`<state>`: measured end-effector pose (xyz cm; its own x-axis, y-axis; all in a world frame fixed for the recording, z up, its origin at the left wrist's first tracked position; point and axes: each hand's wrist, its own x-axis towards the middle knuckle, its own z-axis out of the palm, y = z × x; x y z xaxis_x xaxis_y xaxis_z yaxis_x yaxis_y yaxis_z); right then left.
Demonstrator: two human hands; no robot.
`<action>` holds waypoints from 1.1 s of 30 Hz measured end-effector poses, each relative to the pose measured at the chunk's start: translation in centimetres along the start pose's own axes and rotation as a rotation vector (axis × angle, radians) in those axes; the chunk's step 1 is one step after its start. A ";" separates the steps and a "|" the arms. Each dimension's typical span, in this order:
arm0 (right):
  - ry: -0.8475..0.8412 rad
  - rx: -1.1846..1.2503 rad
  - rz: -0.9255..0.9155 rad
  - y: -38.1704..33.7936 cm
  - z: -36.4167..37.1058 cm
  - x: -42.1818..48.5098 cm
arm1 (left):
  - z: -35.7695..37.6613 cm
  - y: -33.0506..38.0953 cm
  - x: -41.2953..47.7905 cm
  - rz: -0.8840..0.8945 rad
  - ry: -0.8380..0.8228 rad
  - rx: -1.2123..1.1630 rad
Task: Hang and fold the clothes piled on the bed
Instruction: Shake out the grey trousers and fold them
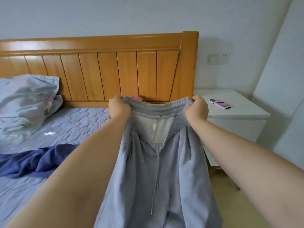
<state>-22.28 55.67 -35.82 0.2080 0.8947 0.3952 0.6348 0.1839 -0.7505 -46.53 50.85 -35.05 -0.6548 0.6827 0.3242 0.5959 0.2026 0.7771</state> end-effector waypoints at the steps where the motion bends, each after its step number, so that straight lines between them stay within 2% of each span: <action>1: -0.036 0.026 0.059 1.0 1.7 0.6 | 1.6 -0.9 0.2 -0.027 -0.011 -0.033; 4: -0.206 -0.078 0.123 5.4 6.1 0.0 | 6.8 -5.0 -1.1 0.034 -0.126 0.149; 9: -0.520 -0.245 0.033 15.2 9.5 -8.5 | 13.2 -11.7 -8.8 0.160 -0.522 0.532; 12: -0.719 -0.361 0.002 19.8 9.7 -14.1 | 15.3 -14.9 -14.8 0.251 -0.751 0.679; 15: -0.821 -0.453 -0.075 22.9 8.3 -18.9 | 15.7 -17.4 -20.9 0.293 -0.961 0.721; 16: -0.819 -0.446 -0.106 23.7 7.6 -20.3 | 15.6 -17.9 -22.5 0.281 -0.970 0.711; 20: -0.861 -0.365 -0.121 24.2 5.3 -23.1 | 14.3 -17.6 -26.9 0.287 -0.778 0.581; 22: -0.956 -0.244 -0.059 23.7 3.9 -22.6 | 13.4 -17.3 -28.2 0.474 -0.650 0.464; 24: -1.100 -0.231 -0.087 23.7 2.2 -22.5 | 12.8 -17.8 -29.9 0.729 -0.566 0.302; 26: -1.232 -0.366 -0.170 24.3 0.6 -23.1 | 12.3 -18.6 -31.6 0.884 -0.660 0.326; 27: -1.251 -0.430 -0.208 24.7 0.2 -23.4 | 12.0 -18.8 -32.2 0.890 -0.732 0.398; 29: -1.205 -0.430 -0.205 25.2 -0.1 -23.6 | 11.6 -19.0 -32.8 0.787 -0.794 0.530; 33: -0.892 -0.228 0.016 24.9 0.2 -23.4 | 12.0 -17.8 -32.8 0.520 -0.702 0.576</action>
<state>-11.50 39.46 -63.88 -0.3728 0.8963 -0.2401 0.7879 0.1691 -0.5922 -30.07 33.22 -66.01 0.0533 0.9985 0.0150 0.9789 -0.0552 0.1969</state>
